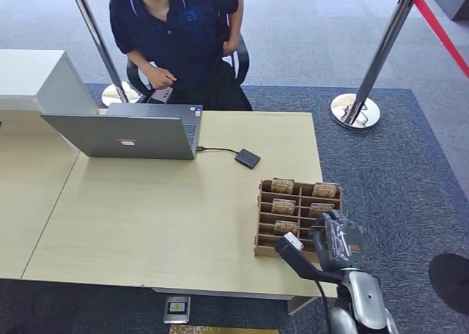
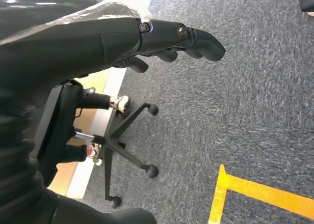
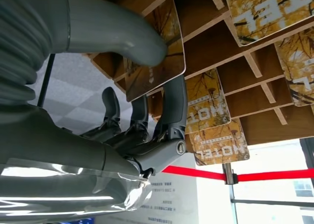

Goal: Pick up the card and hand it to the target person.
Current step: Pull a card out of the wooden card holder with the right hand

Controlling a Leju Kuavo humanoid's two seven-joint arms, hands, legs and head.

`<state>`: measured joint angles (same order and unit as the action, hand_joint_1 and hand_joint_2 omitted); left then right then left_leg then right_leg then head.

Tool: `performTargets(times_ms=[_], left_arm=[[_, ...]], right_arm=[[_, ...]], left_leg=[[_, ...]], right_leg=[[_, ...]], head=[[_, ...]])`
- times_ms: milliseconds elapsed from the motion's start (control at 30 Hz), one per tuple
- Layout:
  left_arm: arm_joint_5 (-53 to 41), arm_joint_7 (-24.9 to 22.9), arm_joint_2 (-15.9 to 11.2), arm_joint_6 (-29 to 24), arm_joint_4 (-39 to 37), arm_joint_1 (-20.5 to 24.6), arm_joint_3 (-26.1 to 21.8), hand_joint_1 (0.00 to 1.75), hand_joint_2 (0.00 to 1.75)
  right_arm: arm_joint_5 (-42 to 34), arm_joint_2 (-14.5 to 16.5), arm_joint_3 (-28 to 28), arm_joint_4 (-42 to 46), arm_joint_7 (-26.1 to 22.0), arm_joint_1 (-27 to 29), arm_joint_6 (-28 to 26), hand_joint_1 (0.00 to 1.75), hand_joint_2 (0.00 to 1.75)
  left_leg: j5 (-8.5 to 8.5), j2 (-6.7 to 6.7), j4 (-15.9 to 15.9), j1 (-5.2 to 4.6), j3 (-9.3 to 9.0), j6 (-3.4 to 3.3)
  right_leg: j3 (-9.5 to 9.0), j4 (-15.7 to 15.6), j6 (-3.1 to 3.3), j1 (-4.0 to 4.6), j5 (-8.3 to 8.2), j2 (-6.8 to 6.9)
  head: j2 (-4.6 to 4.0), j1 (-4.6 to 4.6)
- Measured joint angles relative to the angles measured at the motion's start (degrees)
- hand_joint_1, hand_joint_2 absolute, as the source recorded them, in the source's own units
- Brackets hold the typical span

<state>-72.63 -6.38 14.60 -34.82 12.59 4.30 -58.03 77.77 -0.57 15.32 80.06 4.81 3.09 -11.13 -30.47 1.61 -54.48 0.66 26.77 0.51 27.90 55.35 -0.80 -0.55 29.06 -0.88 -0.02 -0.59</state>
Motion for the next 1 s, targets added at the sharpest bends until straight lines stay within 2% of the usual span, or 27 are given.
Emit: performTargets(times_ms=[33,67,333,733,1000], left_arm=[[0.01,0.01,0.00,0.00,0.00,0.00,0.00,0.00,1.75],[0.01,0.02,0.00,0.00,0.00,0.00,0.00,0.00,1.75],[0.02,0.20,-0.01,-0.08,0.00,0.00,0.00,0.00,1.75],[0.14,0.16,0.00,-0.31,0.00,0.00,0.00,0.00,1.75],[0.26,1.17,0.00,-0.31,0.00,0.00,0.00,0.00,1.75]], right_arm=[[-0.02,0.00,-0.01,0.01,0.00,0.01,0.00,1.72,1.75],[-0.03,-0.01,-0.02,0.01,0.00,0.02,0.00,1.73,1.75],[-0.14,0.01,-0.04,-0.03,0.00,-0.06,0.00,1.62,1.75],[1.23,0.11,0.50,-0.07,-0.53,-1.10,-0.18,1.69,1.75],[3.47,0.07,1.55,2.31,-0.63,-1.15,-0.11,1.68,1.75]], left_leg=[[0.00,0.00,0.00,0.00,0.00,0.00],[0.00,0.00,0.00,0.00,0.00,0.00],[0.00,0.00,0.00,0.00,-0.02,0.00],[0.01,0.00,0.00,0.00,-0.03,0.00],[0.00,0.00,0.00,0.00,0.00,0.00]], right_leg=[[0.00,0.00,0.00,0.00,0.00,0.00],[0.00,0.00,0.00,0.00,0.00,0.00],[-0.03,0.00,0.00,0.00,0.00,0.00],[-0.06,0.00,0.00,0.00,-0.01,0.00],[-0.02,0.01,0.00,0.00,-0.01,0.00]], head=[[0.00,0.00],[0.00,0.00],[0.00,0.00],[0.00,0.01],[0.00,0.00]])
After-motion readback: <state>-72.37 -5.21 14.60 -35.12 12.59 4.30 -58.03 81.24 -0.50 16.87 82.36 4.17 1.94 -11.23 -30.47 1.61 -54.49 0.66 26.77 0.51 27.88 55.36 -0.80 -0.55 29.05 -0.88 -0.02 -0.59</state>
